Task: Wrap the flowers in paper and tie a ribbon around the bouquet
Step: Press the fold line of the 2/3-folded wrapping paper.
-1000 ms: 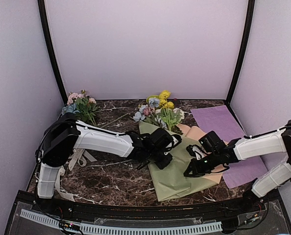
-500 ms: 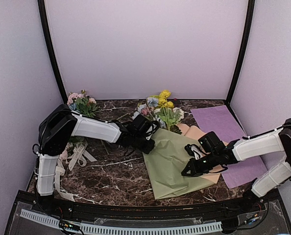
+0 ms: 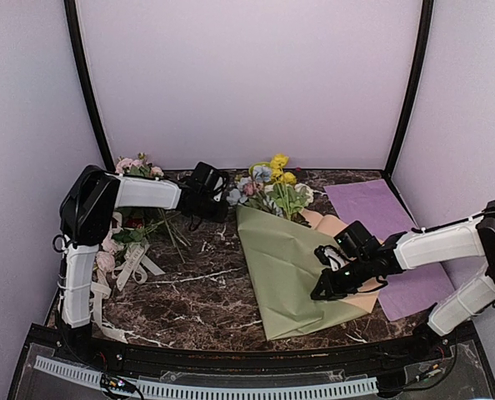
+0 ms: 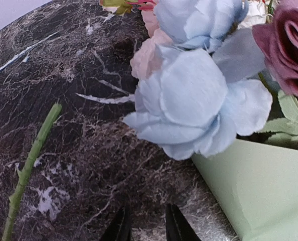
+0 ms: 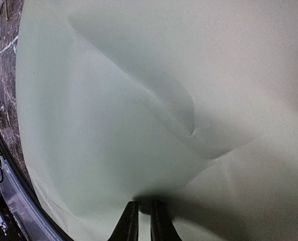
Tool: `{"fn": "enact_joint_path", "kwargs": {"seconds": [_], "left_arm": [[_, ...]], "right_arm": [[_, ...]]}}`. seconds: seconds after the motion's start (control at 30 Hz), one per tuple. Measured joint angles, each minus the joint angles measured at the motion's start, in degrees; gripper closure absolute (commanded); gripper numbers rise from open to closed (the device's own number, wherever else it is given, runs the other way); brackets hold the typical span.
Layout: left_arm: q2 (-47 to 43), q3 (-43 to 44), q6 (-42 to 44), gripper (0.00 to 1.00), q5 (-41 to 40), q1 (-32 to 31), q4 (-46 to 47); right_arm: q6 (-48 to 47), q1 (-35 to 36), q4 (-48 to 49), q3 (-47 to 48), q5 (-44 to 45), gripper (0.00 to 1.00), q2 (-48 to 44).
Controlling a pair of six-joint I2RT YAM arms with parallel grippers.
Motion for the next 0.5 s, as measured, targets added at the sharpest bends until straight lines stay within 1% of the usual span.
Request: {"fn": "enact_joint_path", "kwargs": {"seconds": [0.17,0.2,0.27,0.37,0.43,0.5], "left_arm": [[1.42,3.17,-0.31,0.77,0.46,1.51,-2.12],[1.38,3.34,-0.52,0.75,0.85,1.49,-2.54],[0.92,3.08,-1.07,0.70,1.95,1.38,-2.64],[-3.21,-2.78,-3.08,0.57,3.93,-0.63,-1.20],[-8.37,-9.25,-5.66,0.50,5.60,-3.76,-0.20],[-14.82,-17.09,-9.81,0.44,7.87,-8.09,2.89]], "right_arm": [[0.17,0.00,-2.82,0.57,1.07,0.89,-0.72],[0.20,0.00,-3.13,0.61,1.18,0.89,-0.81],[0.33,0.00,-3.34,0.72,1.22,0.89,-0.81],[0.61,0.00,-3.41,0.76,1.22,0.89,-0.81],[0.66,0.00,-3.37,0.74,1.18,0.89,-0.81],[0.63,0.00,-3.19,0.70,1.14,0.89,-0.79]]}}
